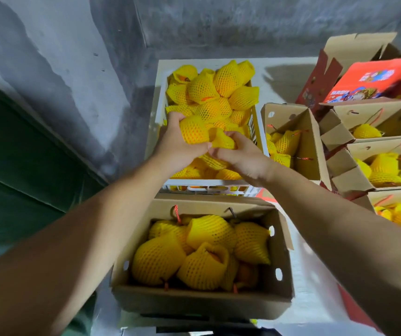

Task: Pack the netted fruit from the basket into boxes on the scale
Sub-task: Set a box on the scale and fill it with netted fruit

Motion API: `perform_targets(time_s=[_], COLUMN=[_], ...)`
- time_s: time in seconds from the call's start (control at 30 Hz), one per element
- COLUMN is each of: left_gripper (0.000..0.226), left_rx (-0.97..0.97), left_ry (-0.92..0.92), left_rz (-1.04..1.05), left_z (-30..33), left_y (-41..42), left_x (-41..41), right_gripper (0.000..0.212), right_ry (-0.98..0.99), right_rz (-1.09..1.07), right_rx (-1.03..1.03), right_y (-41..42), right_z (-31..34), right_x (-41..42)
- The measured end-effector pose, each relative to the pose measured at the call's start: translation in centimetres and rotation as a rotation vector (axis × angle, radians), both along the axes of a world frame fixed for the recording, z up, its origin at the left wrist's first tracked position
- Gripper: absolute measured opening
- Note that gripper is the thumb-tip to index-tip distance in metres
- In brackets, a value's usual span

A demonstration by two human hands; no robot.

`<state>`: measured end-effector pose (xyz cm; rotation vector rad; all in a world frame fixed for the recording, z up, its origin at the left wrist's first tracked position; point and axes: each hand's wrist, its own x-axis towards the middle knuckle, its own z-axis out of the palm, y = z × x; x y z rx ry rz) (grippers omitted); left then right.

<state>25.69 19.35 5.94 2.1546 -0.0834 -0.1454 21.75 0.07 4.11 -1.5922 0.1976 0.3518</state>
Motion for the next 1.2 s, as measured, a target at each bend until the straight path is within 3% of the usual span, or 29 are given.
perform_targets(time_s=[0.1,0.17,0.27,0.33,0.53,0.6,0.7,0.87,1.03,1.1,1.2], left_gripper=[0.081,0.076,0.034,0.018,0.056,0.063,0.063,0.066,0.066,0.073,0.074], left_rx=[-0.219,-0.409,-0.845,-0.917,-0.894,-0.812,-0.712,-0.61,-0.654,-0.465,-0.018], left_ry=[0.057,0.151,0.276,0.24,0.149,0.164,0.206,0.247,0.371,0.335,0.073], left_rz=[0.046,0.101,0.169,0.182,0.082,0.075,0.116,0.187,0.219,0.18,0.227], left_z=[1.7,3.1,5.6,6.7,6.7,6.1,5.3,4.3,4.3,4.4,4.9], left_y=[1.1,2.0,2.9,3.5,7.9,9.2,10.0,9.3,8.1,8.0,7.9], left_x=[-2.9,-4.7,-7.8,-9.8,-15.9,-17.5,-19.3,-22.0,-23.4,-23.9,-24.9], right_gripper=[0.064,0.072,0.092,0.101,0.069,0.071,0.066,0.057,0.056,0.057,0.08], right_ry=[-0.048,-0.104,-0.104,-0.122,-0.117,-0.193,-0.258,-0.233,-0.16,-0.175,-0.269], right_rz=[0.105,0.054,-0.116,-0.129,0.021,-0.026,-0.09,-0.08,-0.053,-0.094,-0.215], right_rx=[0.0,0.003,0.08,0.063,0.27,0.164,0.036,0.102,0.091,0.111,-0.045], right_y=[0.8,1.8,3.9,5.3,7.1,7.8,8.6,9.2,7.8,6.9,5.5], right_z=[2.8,4.1,6.4,7.7,8.1,7.7,7.0,6.5,6.8,6.5,6.1], right_x=[-1.7,-2.8,-4.9,-6.7,-13.9,-16.1,-18.6,-21.0,-21.9,-22.1,-22.7])
